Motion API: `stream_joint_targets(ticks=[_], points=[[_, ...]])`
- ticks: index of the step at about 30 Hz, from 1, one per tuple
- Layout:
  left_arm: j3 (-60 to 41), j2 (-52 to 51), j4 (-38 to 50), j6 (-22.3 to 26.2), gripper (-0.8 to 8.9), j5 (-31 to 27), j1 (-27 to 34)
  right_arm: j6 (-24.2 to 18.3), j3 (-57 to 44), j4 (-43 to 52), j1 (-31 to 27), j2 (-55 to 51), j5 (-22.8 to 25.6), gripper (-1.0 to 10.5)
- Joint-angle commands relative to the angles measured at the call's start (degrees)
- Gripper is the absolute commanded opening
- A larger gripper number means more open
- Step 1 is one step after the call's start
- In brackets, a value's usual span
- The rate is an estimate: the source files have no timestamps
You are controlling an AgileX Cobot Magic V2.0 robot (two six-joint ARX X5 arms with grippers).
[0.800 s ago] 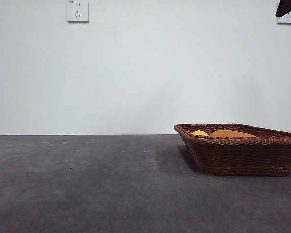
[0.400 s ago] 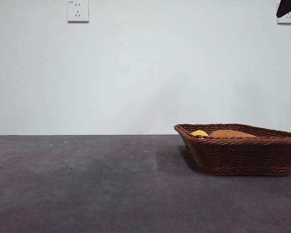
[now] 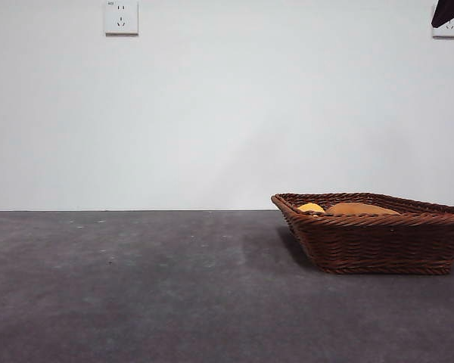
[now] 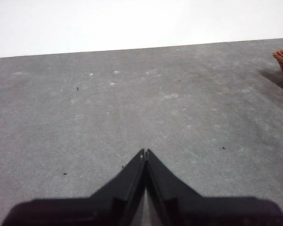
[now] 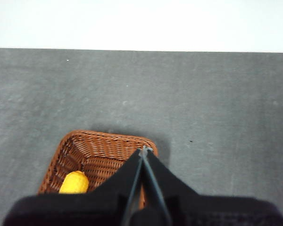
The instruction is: Help me put the vegetables on the table into the basket
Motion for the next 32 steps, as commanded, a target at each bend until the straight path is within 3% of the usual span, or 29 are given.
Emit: stream_joint_targets(ticks=[1,4,10,18,27,32], points=[[-0.6,0.2,0.2,0.7,-0.04,-0.2,-0.1,0.4,-0.5,0.2,-0.3,0.1,3.1,0.0],[-0.6,0.3,0.2,0.7,-0.04,-0.2,-0.1,0.4,-1.0,0.2,-0.2,-2.5,7.1,0.0],[-0.6,0.4,0.2,0.7,-0.04,-0.2,-0.1,0.4,-9.9,4.8,0.1,-16.5,7.5,0.0],[-0.6,0.6,0.2,0.7,-0.04,-0.2,-0.1,0.4,-36.3,22.7,0.1,-40.0,7.8,0.0],[-0.6,0.8,0.2,0.7,-0.04,-0.2,-0.1,0.4,-68.7,27.5,-0.1,-68.3,8.0,0.0],[-0.6,0.9,0.2,0.7,-0.04,-0.2,-0.1,0.5,-82.8,31.1,0.0,-78.6,6.5,0.0]])
